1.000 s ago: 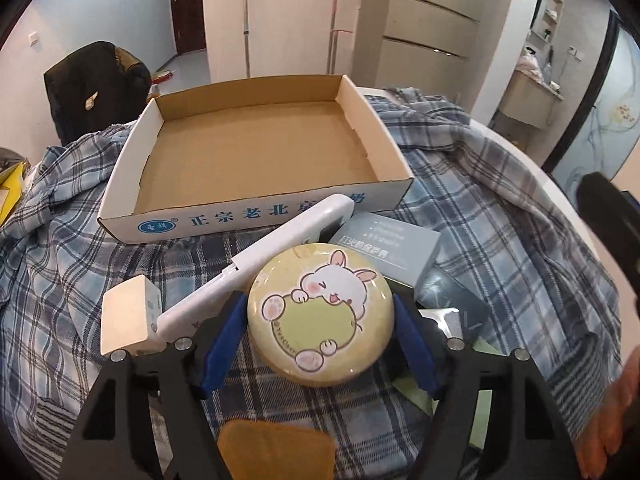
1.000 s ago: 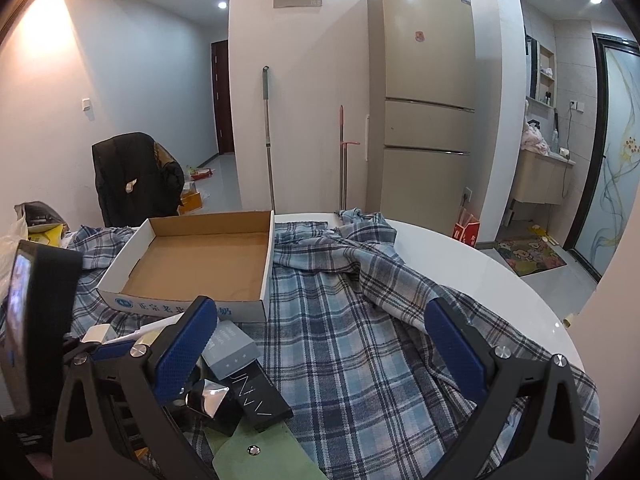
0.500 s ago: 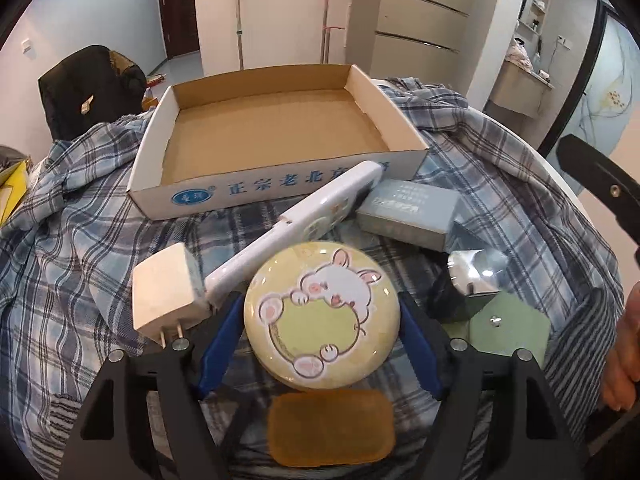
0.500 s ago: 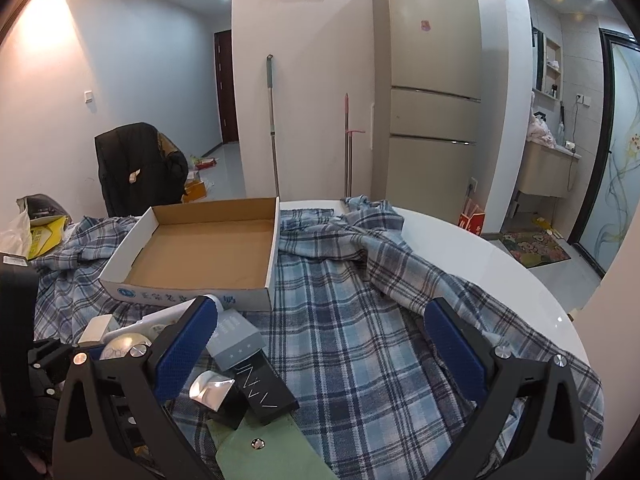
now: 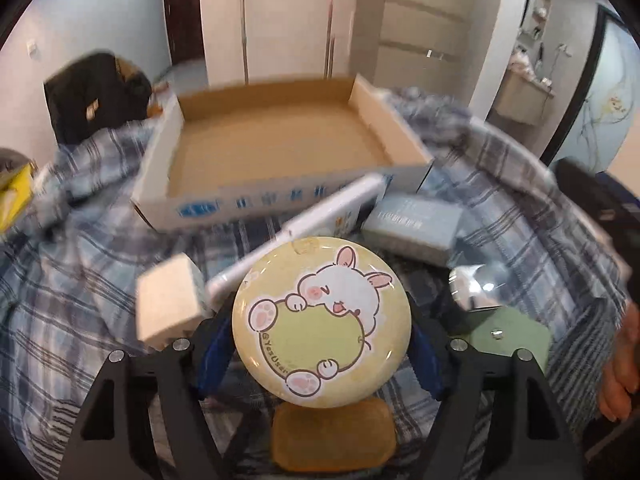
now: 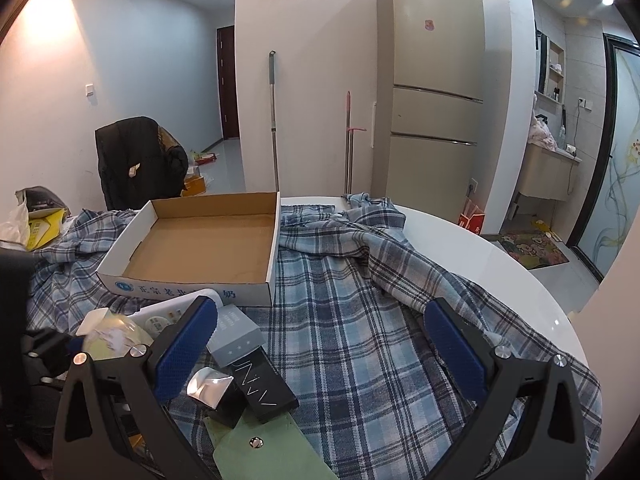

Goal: Organize rigid objects
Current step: 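Carry the tin toward the cardboard box with left tool while right tool grasps silver cube and carries it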

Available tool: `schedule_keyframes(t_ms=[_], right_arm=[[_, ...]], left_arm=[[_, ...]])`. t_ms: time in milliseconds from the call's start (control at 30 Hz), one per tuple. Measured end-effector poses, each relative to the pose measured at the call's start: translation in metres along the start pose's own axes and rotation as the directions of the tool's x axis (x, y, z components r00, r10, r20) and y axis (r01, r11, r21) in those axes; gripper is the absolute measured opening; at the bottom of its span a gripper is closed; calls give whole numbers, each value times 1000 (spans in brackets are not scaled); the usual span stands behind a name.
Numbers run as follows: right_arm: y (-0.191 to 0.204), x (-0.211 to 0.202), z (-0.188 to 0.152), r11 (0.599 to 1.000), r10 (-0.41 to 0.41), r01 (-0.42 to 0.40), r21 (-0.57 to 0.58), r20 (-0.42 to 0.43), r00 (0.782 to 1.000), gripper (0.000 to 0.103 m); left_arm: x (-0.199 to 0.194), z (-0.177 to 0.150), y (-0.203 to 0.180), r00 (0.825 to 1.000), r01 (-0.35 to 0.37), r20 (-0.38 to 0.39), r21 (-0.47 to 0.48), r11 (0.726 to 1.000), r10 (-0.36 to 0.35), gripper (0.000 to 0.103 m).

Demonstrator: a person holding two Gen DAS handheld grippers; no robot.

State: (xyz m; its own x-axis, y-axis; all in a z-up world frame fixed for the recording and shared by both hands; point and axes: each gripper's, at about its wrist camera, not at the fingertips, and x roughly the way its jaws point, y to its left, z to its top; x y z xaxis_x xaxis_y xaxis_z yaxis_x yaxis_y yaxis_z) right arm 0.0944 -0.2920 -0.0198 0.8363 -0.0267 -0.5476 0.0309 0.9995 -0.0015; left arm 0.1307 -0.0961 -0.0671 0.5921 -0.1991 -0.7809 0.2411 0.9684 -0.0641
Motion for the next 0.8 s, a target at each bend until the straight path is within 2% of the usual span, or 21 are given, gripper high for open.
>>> schedule_keyframes(t_ms=[100, 167, 233, 267, 367, 500, 667, 767, 800], right_arm=[[0, 0, 0, 1000, 10, -10, 2, -2, 1000, 103], [0, -1, 0, 1000, 21, -21, 4, -6, 1000, 103], [1, 0, -1, 999, 34, -34, 1, -16, 999, 103], [3, 1, -2, 999, 41, -41, -3, -24, 999, 103], [12, 6, -6, 997, 66, -68, -27, -66, 996, 94], [33, 15, -20, 985, 143, -157, -70, -167, 976, 86], [61, 25, -38, 957, 220, -265, -120, -294, 930, 73], [67, 31, -45, 952, 215, -273, -138, -333, 918, 54], [67, 34, -47, 954, 203, -264, -140, -345, 916, 43]], left_arm=[[-36, -6, 3, 991, -11, 132, 26, 1000, 8, 77], [-59, -14, 6, 973, -44, 228, 36, 998, 35, 77], [-78, -23, 10, 946, -84, 317, 42, 996, 66, 77], [-86, -29, 13, 927, -102, 365, 35, 994, 82, 77], [-93, -39, 25, 894, -124, 432, -16, 992, 119, 77], [-90, -38, 40, 899, -91, 420, -89, 992, 120, 77], [-86, -40, 51, 909, -88, 394, -144, 986, 138, 77], [-85, -42, 48, 909, -94, 394, -132, 987, 139, 77], [-86, -44, 47, 907, -96, 398, -128, 987, 140, 77]])
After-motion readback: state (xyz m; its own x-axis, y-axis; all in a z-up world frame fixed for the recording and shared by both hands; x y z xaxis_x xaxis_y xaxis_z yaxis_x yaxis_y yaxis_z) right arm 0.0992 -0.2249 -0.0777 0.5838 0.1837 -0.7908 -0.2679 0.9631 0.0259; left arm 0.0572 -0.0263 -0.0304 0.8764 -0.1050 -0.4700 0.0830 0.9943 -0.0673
